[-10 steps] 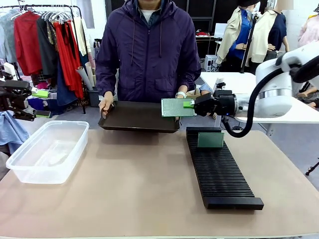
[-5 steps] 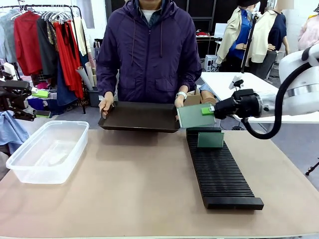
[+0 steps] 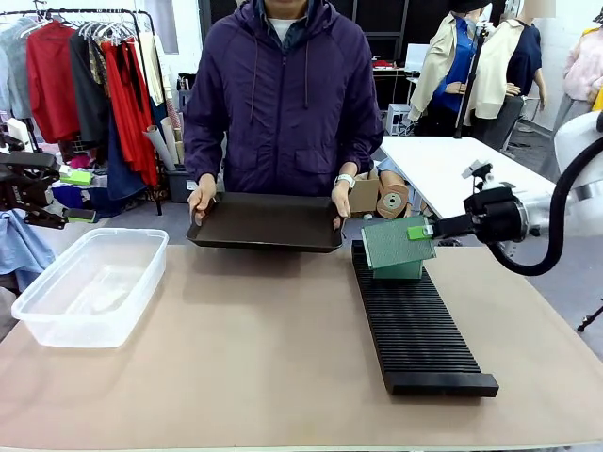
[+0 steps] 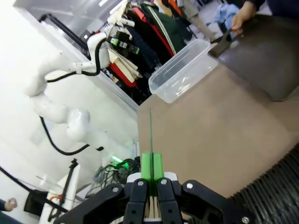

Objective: Sort PCBs into racks and boxes based on the side picked up.
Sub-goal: If the short side of the Blank PCB is picked up, insert it into the PCB Rack ; if the long side is picked up, place it in the Organizing box.

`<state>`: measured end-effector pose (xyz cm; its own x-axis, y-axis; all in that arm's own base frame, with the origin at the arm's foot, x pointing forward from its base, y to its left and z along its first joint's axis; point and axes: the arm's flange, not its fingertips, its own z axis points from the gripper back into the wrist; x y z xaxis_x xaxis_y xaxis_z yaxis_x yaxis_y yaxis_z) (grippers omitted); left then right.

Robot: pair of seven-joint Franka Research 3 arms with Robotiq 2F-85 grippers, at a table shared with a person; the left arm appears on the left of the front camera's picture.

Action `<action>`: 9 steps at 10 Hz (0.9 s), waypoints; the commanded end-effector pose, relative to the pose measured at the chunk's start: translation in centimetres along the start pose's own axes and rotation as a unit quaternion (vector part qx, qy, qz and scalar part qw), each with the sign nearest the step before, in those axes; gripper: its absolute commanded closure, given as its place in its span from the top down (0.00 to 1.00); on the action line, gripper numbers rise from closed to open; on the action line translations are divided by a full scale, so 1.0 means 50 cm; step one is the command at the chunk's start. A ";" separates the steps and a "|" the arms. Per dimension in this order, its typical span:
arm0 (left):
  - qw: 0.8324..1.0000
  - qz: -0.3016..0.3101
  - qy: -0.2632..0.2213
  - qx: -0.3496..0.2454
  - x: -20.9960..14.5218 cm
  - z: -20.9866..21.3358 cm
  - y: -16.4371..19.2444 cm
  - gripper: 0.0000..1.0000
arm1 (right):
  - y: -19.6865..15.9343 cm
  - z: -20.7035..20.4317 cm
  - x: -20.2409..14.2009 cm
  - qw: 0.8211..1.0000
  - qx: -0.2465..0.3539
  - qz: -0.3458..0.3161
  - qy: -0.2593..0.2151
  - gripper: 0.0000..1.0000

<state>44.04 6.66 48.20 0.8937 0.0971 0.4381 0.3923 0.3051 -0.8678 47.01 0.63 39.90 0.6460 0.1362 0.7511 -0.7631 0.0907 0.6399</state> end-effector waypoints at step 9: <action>1.000 0.003 -0.001 0.000 0.000 0.001 -0.003 1.00 | -0.070 0.064 -0.159 0.974 0.001 0.219 -0.056 0.00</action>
<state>44.04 6.66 48.20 0.8937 0.0972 0.4381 0.3922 0.3051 -0.8678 44.34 -3.13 32.66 0.3209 0.0796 0.9438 -0.9466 0.0598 0.3168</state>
